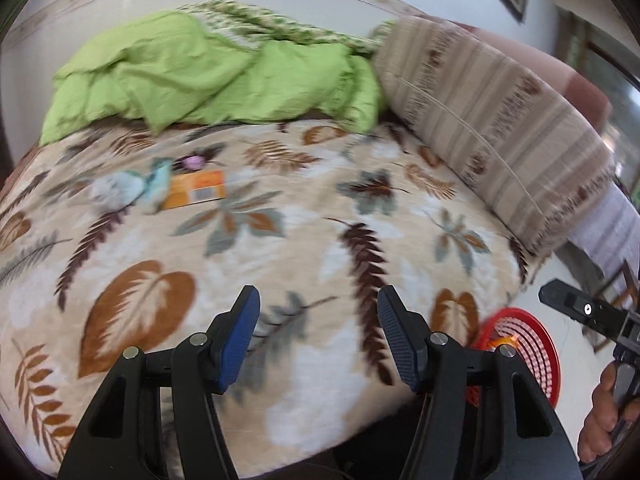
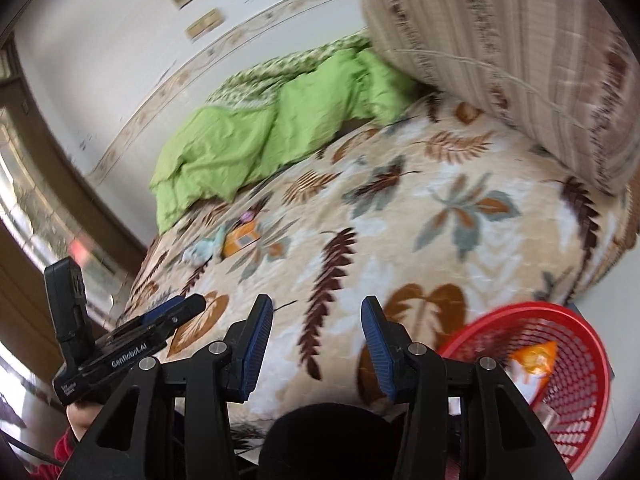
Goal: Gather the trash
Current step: 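Move both empty tools back toward the items on the bed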
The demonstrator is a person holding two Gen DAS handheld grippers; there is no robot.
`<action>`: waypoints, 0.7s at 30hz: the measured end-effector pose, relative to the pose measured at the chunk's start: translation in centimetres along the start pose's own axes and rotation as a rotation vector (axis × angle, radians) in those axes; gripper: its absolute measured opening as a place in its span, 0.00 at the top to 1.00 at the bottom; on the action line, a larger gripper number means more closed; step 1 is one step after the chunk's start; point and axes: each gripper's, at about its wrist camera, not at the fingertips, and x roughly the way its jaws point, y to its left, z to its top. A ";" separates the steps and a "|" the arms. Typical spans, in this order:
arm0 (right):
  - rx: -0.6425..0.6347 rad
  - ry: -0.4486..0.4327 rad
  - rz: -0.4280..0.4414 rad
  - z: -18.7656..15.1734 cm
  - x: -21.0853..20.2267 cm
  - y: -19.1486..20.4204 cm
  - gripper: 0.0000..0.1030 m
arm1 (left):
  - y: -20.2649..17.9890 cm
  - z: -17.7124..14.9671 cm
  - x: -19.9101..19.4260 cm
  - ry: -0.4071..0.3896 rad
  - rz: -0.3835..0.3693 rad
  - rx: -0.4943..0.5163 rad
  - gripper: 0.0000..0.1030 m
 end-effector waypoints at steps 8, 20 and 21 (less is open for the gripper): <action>-0.128 0.099 0.071 1.0 5.9 5.9 0.51 | 9.3 1.1 -0.9 -0.035 0.128 -0.173 0.42; -0.307 0.247 0.159 2.9 18.8 16.2 0.51 | 21.2 2.9 -0.2 -0.007 0.260 -0.316 0.41; -0.320 0.253 0.153 3.2 19.9 16.8 0.51 | 21.9 3.3 0.1 -0.006 0.259 -0.320 0.41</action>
